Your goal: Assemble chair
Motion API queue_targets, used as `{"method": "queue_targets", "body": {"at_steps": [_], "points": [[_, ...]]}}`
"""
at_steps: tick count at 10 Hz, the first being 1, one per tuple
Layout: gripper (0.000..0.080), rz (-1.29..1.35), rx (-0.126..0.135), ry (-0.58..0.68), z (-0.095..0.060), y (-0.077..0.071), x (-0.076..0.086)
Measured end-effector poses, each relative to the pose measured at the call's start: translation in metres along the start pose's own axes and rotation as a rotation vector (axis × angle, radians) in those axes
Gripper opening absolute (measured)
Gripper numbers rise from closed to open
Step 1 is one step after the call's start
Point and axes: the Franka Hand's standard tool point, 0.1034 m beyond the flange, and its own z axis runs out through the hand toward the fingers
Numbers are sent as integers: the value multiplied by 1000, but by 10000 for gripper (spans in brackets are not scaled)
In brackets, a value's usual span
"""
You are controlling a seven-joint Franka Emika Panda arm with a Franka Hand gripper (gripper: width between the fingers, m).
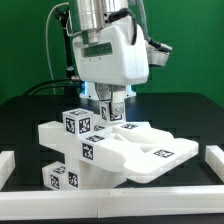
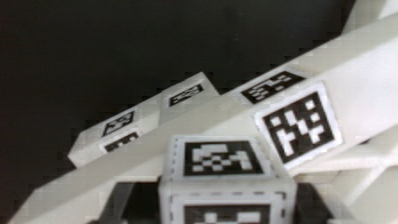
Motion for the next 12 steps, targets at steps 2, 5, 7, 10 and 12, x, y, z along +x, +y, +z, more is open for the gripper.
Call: {"method": "queue_targets", "body": {"at_steps": [2,5,7,10,12], "points": [[413,-33,-1,0,0,0,0],[630,-345,-4,-1,0,-1,-1],[644,-594,-4,-2,0,-1,-2],[649,-763,-5,-1,0,-1,-1],[649,-1073,-26,31,-1,-4,1]]}}
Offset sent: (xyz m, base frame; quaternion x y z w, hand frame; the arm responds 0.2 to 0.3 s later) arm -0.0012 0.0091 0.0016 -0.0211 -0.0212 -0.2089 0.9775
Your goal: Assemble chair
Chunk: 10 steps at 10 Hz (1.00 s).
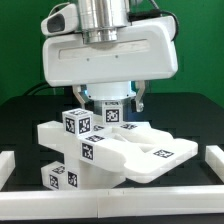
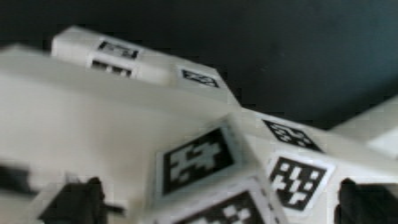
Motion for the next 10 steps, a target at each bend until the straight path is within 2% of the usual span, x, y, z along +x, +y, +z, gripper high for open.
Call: {"method": "queue_targets", "body": {"at_steps": [1,2,3,4,5,6,8,10], "points": [[649,-171,-12,11,2,-2,0],[649,-185,-17,24,4,-2,0],[551,-184,-17,23,4,-1,0],[412,-172,-17,23,4,-1,0],[412,-158,-16,23,4,-1,0],[279,-79,-13,24,4,-2,0],[282,43,-10,25,4,-1,0],[282,278,-3,41,4,0,3]]}}
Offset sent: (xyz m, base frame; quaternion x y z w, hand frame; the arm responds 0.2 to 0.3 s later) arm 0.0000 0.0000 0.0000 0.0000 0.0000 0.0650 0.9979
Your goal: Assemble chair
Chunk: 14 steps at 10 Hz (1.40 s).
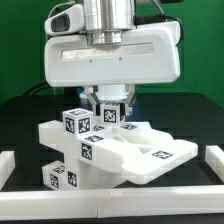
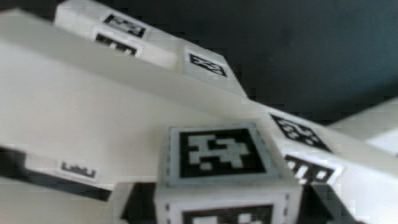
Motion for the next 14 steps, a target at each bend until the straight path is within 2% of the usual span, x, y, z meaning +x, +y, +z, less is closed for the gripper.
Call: {"method": "queue_targets", "body": {"at_steps": [1,4,6,7,9,10,11,12,14], "points": [[282,46,1,1,0,0,0],[282,428,14,-8,-1,-2,1],[282,616,35,-15,-1,-2,2],[282,690,47,-10,-2,-2,3],[282,685,47,-9,-2,-2,3],[380,667,47,-9,-2,-2,3],[527,569,40,-4,-1,-2,3],[611,378,31,-1,0,-3,2],[642,166,21,-2,-1,-6,1]]}}
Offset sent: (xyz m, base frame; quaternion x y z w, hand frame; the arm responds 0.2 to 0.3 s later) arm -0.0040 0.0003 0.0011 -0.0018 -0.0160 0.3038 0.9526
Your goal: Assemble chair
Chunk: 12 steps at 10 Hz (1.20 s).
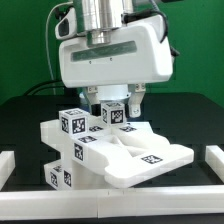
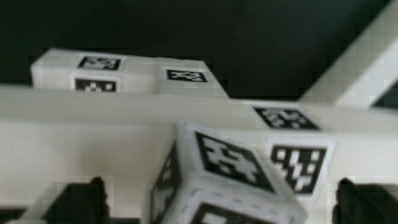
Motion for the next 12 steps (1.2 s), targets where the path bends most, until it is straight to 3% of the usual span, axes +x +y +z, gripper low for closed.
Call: {"method": "queue_targets", "body": {"at_steps": [4,5,6,8,10,12], "points": [[649,-209,-3,9,0,3,0],[649,-449,-33,14,0,-2,0],[649,-626,-46,-8,2,-6,-6],[649,-822,-55,-35,4,-6,-16],[649,-850,-55,-19,2,-1,-13],[389,-819,-56,-19,3,-1,-14]]}}
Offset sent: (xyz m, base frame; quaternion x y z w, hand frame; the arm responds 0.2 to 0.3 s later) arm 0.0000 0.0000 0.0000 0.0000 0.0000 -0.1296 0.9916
